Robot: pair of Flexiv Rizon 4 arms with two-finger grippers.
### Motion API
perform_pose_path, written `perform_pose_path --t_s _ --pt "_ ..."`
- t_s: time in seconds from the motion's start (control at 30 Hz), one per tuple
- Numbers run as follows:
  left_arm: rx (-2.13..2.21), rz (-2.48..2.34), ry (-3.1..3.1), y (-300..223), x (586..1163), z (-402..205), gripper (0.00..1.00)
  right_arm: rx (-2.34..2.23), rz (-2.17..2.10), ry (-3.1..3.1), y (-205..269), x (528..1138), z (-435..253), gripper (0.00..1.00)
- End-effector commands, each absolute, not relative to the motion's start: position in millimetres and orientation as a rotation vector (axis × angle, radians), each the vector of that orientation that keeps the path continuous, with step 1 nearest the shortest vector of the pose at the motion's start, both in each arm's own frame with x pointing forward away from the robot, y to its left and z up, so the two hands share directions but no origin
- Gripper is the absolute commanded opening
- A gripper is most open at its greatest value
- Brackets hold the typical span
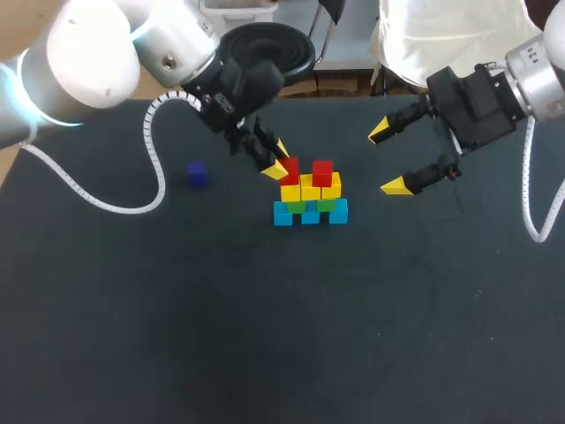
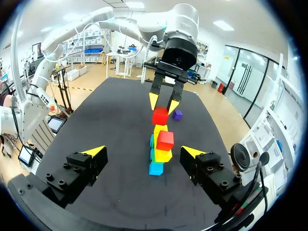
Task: Place the blue cubes, place green cubes on the blue cubes, place the yellow cubes on the green cubes, then place the red cubes on the yellow cubes, and place purple cube on the red cubes.
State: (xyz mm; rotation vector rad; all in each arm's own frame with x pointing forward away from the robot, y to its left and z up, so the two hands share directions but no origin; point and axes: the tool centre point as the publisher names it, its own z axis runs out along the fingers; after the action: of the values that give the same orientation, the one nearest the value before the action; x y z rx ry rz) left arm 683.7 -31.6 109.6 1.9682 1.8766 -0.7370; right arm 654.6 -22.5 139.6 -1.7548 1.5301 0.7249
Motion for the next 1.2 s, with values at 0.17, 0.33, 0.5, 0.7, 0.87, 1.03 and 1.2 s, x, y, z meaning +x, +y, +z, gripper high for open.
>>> perform_pose_path --t_s 0.17,0.33,0.5,0.7,0.87,1.03,1.2 --pt "1.957 -0.756 1.876 -35 685 109 0.0 -1.754 0.726 1.528 -23 655 139 1.0" --pt "1.965 -0.76 1.882 -39 682 107 0.0 -1.754 0.726 1.528 -23 655 139 1.0" --pt "1.969 -0.76 1.891 -42 681 105 0.0 -1.754 0.726 1.528 -23 655 139 1.0" --pt "1.981 -0.765 1.869 -49 681 108 0.0 -1.754 0.726 1.528 -23 655 139 1.0" --pt "1.99 -0.77 1.867 -51 679 106 0.0 -1.754 0.726 1.528 -23 655 139 1.0" --pt "1.979 -0.766 1.883 -51 678 106 0.0 -1.754 0.726 1.528 -23 655 139 1.0" --pt "1.978 -0.762 1.885 -53 677 106 0.0 -1.754 0.726 1.528 -23 655 139 1.0"
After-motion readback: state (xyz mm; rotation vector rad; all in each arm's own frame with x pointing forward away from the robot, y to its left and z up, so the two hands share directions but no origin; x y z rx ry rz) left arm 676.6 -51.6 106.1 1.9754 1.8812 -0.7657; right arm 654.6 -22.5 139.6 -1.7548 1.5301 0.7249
